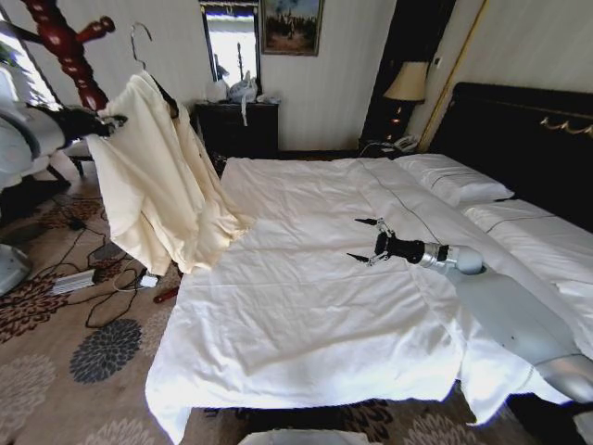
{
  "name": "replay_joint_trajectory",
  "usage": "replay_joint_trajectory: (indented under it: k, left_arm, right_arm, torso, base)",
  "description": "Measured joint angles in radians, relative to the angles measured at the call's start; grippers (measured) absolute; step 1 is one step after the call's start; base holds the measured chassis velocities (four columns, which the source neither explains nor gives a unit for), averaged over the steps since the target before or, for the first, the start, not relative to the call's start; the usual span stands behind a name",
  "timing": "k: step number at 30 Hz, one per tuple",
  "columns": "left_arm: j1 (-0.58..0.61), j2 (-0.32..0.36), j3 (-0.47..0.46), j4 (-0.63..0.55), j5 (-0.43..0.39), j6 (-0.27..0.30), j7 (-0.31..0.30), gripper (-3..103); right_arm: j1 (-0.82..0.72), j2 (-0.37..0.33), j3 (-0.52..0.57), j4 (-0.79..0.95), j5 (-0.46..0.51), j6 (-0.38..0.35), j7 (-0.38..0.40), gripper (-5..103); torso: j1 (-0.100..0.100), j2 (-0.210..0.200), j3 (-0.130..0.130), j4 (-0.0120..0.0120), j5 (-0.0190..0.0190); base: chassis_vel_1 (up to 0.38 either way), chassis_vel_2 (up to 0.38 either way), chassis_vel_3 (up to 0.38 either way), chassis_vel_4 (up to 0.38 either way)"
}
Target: Pick up the clothes from the bed and hang them on the clothes hanger.
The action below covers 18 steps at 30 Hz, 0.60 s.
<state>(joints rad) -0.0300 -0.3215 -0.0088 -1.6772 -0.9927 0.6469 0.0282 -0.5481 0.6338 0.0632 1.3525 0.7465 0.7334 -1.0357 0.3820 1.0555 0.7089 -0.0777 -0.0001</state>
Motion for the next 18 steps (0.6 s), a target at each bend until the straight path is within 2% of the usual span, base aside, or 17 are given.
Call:
replay_joint_trajectory:
  k: [1, 2, 4, 5, 7, 8, 10, 11, 12, 14, 15, 18]
  left_arm:
    - [0.014, 0.010, -0.009, -0.027, -0.009, 0.000, -0.002, 23]
    - [0.014, 0.010, -0.009, -0.027, -0.009, 0.000, -0.002, 23]
    - [0.034, 0.029, -0.020, -0.084, -0.023, 0.000, -0.008, 23]
    - [0.052, 0.052, -0.030, -0.155, -0.049, 0.000, -0.020, 23]
    - [0.066, 0.074, -0.036, -0.230, -0.078, 0.000, -0.034, 23]
    - [0.066, 0.074, -0.036, -0.230, -0.078, 0.000, -0.034, 23]
    - [0.076, 0.081, -0.038, -0.304, -0.099, 0.000, -0.044, 23]
    - [0.076, 0.081, -0.038, -0.304, -0.099, 0.000, -0.044, 23]
    - [0.076, 0.062, -0.036, -0.322, -0.105, 0.000, -0.048, 23]
    - [0.080, 0.031, -0.033, -0.343, -0.118, -0.001, -0.049, 23]
    - [0.084, 0.026, -0.033, -0.347, -0.124, -0.004, -0.048, 23]
    - [0.105, 0.005, -0.033, -0.351, -0.145, -0.036, -0.030, 23]
  right_arm:
    - [-0.004, 0.003, -0.004, 0.009, -0.032, -0.014, 0.082, 100]
    - [-0.004, 0.003, -0.004, 0.009, -0.032, -0.014, 0.082, 100]
    - [-0.008, 0.009, -0.017, 0.023, -0.059, -0.044, 0.217, 100]
    - [-0.006, 0.024, -0.040, 0.041, -0.070, -0.097, 0.364, 100]
    - [0.015, 0.045, -0.075, 0.052, -0.053, -0.172, 0.480, 100]
    - [0.015, 0.045, -0.075, 0.052, -0.053, -0.172, 0.480, 100]
    - [0.064, 0.056, -0.121, 0.062, 0.047, -0.300, 0.499, 100]
    - [0.064, 0.056, -0.121, 0.062, 0.047, -0.300, 0.499, 100]
    - [0.082, 0.054, -0.135, 0.067, 0.078, -0.338, 0.492, 100]
    - [0.130, 0.056, -0.164, 0.070, 0.096, -0.375, 0.485, 100]
    - [0.144, 0.060, -0.172, 0.070, 0.096, -0.381, 0.485, 100]
    - [0.204, 0.088, -0.202, 0.071, 0.090, -0.409, 0.528, 100]
  torso:
    - [0.000, 0.000, 0.000, 0.0001, -0.0003]
    - [0.000, 0.000, 0.000, 0.0001, -0.0003]
    - [0.000, 0.000, 0.000, 0.0000, -0.0003]
    - [0.000, 0.000, 0.000, -0.0003, 0.0003]
    - [0.000, 0.000, 0.000, -0.0004, 0.0008]
    - [0.000, 0.000, 0.000, -0.0004, 0.0008]
    - [0.000, 0.000, 0.000, 0.0010, 0.0005]
    - [0.000, 0.000, 0.000, 0.0010, 0.0005]
    - [0.000, 0.000, 0.000, 0.0009, 0.0002]
    - [0.000, 0.000, 0.000, -0.0012, -0.0004]
    - [0.000, 0.000, 0.000, -0.0014, -0.0002]
    - [0.000, 0.000, 0.000, -0.0002, 0.0005]
  base:
    - [0.000, 0.000, 0.000, 0.000]
    - [0.000, 0.000, 0.000, 0.000]
    - [0.000, 0.000, 0.000, 0.000]
    - [0.000, 0.000, 0.000, 0.000]
    - [0.000, 0.000, 0.000, 0.000]
    - [0.000, 0.000, 0.000, 0.000]
    - [0.000, 0.000, 0.000, 0.000]
    - [0.000, 0.000, 0.000, 0.000]
    - [0.000, 0.000, 0.000, 0.000]
    - [0.000, 0.000, 0.000, 0.000]
    - [0.000, 0.000, 0.000, 0.000]
    - [0.000, 0.000, 0.000, 0.000]
